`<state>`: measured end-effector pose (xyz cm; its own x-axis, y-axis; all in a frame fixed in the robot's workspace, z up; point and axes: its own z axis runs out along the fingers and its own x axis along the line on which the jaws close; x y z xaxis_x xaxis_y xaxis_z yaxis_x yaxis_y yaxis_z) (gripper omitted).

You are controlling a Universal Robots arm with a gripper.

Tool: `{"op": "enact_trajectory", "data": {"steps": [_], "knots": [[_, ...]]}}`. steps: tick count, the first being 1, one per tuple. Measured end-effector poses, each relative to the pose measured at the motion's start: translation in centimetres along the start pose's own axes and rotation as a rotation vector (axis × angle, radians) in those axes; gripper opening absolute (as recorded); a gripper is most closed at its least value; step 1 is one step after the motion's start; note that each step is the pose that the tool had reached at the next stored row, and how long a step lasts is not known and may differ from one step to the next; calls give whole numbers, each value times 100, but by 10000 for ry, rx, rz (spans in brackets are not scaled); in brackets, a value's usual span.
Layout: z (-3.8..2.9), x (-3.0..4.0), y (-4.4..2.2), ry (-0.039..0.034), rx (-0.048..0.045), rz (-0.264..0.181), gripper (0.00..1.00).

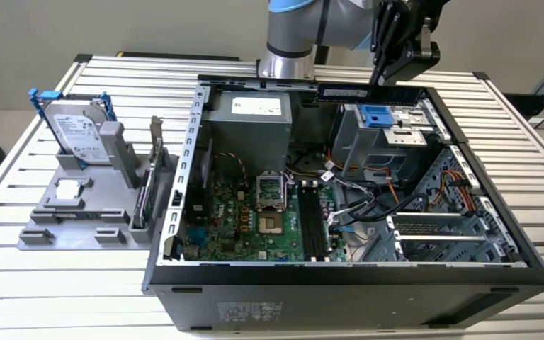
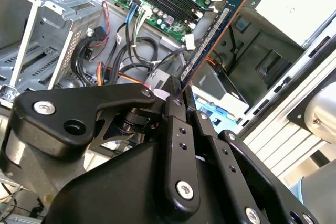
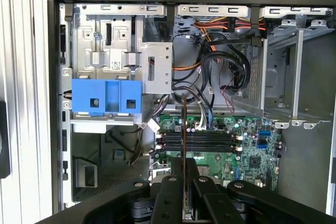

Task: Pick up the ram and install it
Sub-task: 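Pick up the ram and move it above insertion slot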

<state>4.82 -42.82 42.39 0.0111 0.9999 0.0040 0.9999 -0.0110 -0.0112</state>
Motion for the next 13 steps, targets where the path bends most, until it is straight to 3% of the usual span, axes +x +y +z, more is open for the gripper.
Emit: {"op": "enact_trajectory", "data": {"steps": [7,13], "knots": [[0,0,0,1,0,75,0],[0,0,0,5,-2,451,0]]}}
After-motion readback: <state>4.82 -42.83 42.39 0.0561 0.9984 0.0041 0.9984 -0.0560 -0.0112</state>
